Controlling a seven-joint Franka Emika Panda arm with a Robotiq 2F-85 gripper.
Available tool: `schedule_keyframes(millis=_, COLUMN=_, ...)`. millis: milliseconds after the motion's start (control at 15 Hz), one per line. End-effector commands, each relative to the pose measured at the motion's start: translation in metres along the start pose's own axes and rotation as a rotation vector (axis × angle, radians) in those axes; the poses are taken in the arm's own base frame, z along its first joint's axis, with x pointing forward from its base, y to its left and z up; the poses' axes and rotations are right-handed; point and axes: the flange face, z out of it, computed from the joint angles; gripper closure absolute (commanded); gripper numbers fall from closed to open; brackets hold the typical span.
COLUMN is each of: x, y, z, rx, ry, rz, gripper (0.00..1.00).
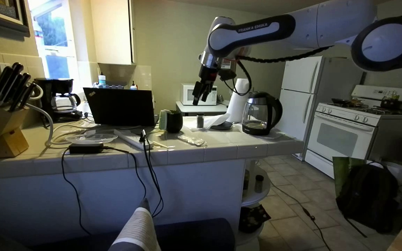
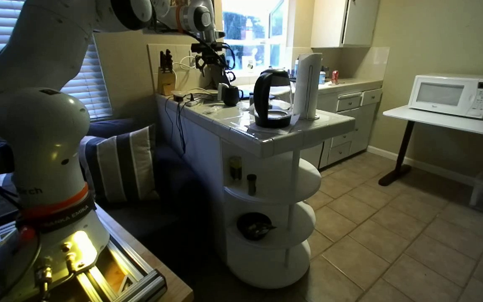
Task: Move the fork next to the extension cord
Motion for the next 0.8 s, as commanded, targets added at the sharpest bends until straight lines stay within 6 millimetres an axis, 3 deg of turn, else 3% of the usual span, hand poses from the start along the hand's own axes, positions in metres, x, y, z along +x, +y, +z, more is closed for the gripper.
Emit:
schedule_keyframes(millis=0, x=-0.040, y=0.011, z=0.002, rx=0.043, ry=0.016, rz=-0.064, gripper=0.00)
schedule_keyframes(millis=400, x=-0.101, y=0.027, z=0.017, rx=0.084, ry=0.027, rz=-0.205, gripper=0.00)
schedule_keyframes(millis=733, x=-0.168, y=0.027, z=0.028, rx=0.110, ry=-0.024, rz=-0.341, gripper=0.00)
